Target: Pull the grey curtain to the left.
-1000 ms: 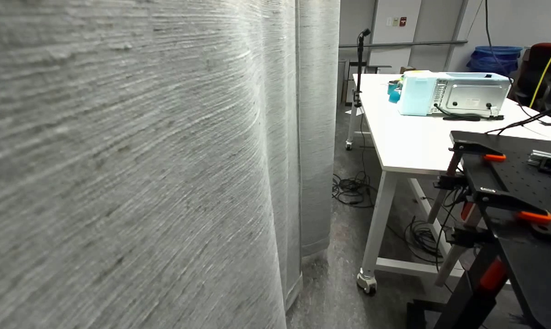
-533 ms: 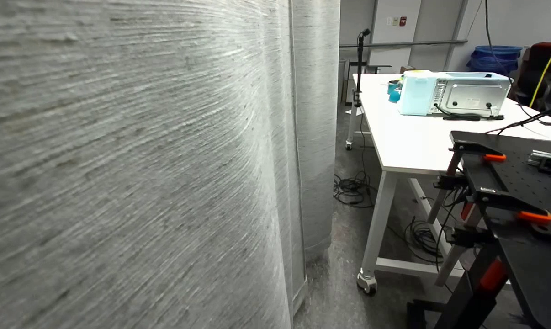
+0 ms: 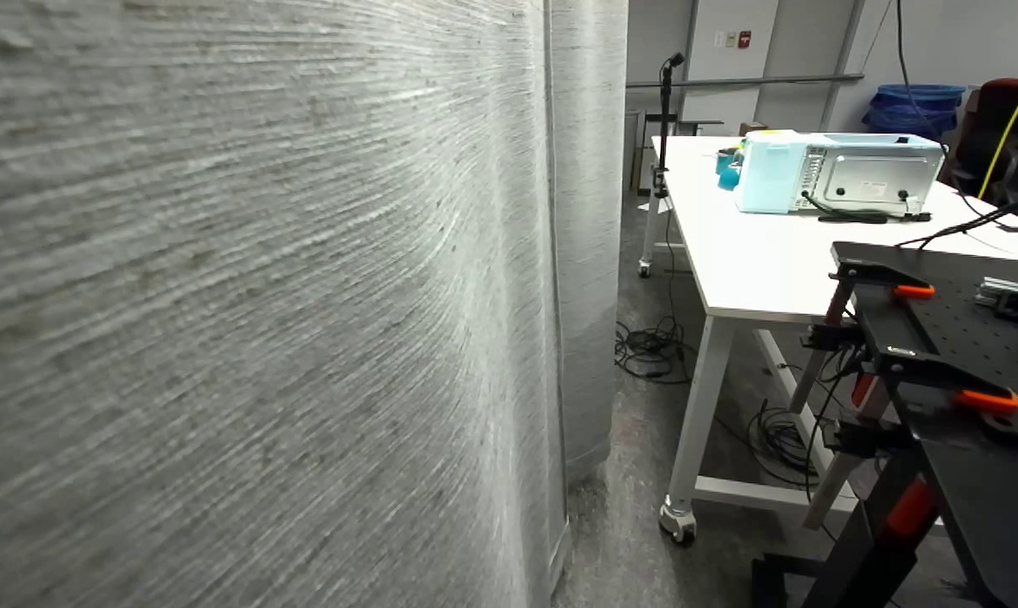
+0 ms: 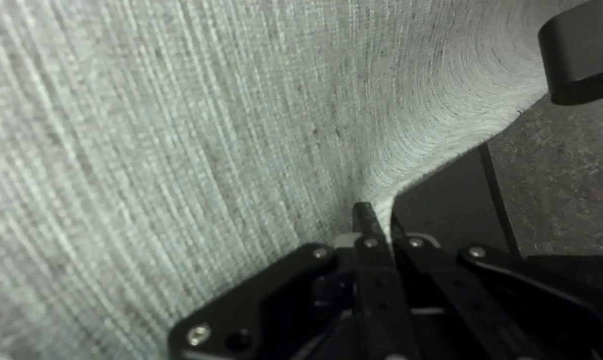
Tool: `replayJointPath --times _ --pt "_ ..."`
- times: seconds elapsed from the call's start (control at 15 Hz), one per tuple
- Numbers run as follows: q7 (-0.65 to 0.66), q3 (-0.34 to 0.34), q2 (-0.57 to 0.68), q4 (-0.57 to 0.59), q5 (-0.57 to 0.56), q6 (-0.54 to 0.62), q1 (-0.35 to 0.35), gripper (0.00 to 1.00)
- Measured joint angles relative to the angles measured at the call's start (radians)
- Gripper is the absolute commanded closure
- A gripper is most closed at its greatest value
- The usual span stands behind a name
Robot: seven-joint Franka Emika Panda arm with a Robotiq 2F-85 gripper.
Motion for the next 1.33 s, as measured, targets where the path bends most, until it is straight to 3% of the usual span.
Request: replayJointPath --times 0.47,0.87,1.33 --pt "-0.137 -0.006 0.006 0.019 -0.001 -0.055 0.002 0.99" --pt "-0.149 -0.011 0.011 0.044 -0.004 -0.226 0.033 0.99" --pt "-0.142 -0.026 0.023 0.064 -0.004 -0.246 0.053 0.99"
